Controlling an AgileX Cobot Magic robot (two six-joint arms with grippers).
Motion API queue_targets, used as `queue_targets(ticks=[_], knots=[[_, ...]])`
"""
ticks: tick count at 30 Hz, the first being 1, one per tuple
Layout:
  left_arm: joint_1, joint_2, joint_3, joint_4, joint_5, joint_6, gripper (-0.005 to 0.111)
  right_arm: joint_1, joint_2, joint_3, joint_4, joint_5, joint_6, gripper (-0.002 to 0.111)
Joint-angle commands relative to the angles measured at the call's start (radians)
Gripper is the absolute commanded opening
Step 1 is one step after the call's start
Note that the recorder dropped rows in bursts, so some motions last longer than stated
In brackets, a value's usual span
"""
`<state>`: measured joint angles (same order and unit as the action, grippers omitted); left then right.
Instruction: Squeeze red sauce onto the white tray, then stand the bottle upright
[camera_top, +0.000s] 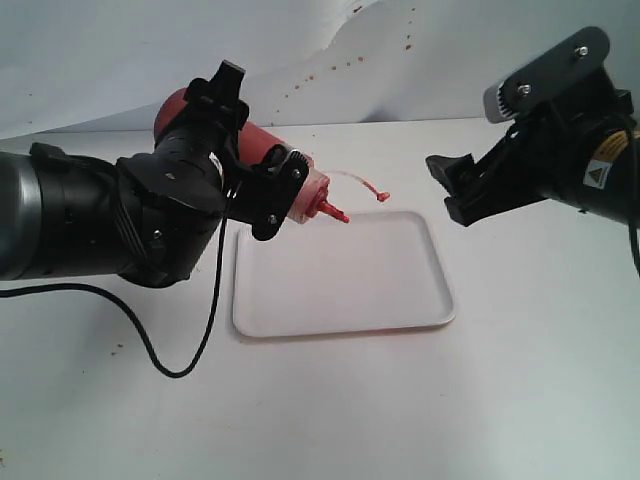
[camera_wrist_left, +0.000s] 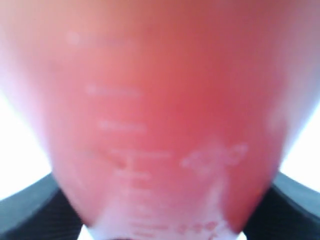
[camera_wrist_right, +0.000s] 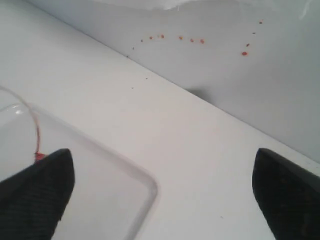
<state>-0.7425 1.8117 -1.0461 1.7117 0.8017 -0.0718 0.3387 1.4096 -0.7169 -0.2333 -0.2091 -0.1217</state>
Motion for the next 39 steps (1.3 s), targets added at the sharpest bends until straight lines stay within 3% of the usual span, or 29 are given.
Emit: queue_targets(ticks=[1, 6, 15, 22, 26, 32, 39], knots=[[-0.006, -0.012, -0.028, 0.033, 0.040, 0.061, 0.000, 0.058, 0.036, -0.006, -0.007, -0.027, 0.005, 0.088], [-0.015, -0.012, -0.028, 0.033, 0.040, 0.099, 0.000, 0.122, 0.049, -0.006, -0.105, -0.081, -0.004, 0.088], [-0.129, -0.012, -0.030, 0.033, 0.042, 0.190, 0.000, 0.151, 0.049, -0.006, -0.134, -0.136, 0.060, 0.088], [-0.134, -0.012, -0.030, 0.033, 0.088, 0.215, 0.000, 0.151, 0.049, -0.006, -0.144, -0.092, 0.113, 0.088], [-0.134, -0.012, -0.030, 0.033, 0.112, 0.215, 0.000, 0.151, 0.049, -0.006, -0.294, -0.074, 0.235, 0.087], [-0.134, -0.012, -0.030, 0.033, 0.098, 0.242, 0.000, 0.151, 0.052, -0.006, -0.772, -0.208, 0.687, 0.087], [-0.134, -0.012, -0.030, 0.033, 0.094, 0.242, 0.000, 0.151, 0.136, -0.041, -0.810, -0.276, 0.718, 0.087]])
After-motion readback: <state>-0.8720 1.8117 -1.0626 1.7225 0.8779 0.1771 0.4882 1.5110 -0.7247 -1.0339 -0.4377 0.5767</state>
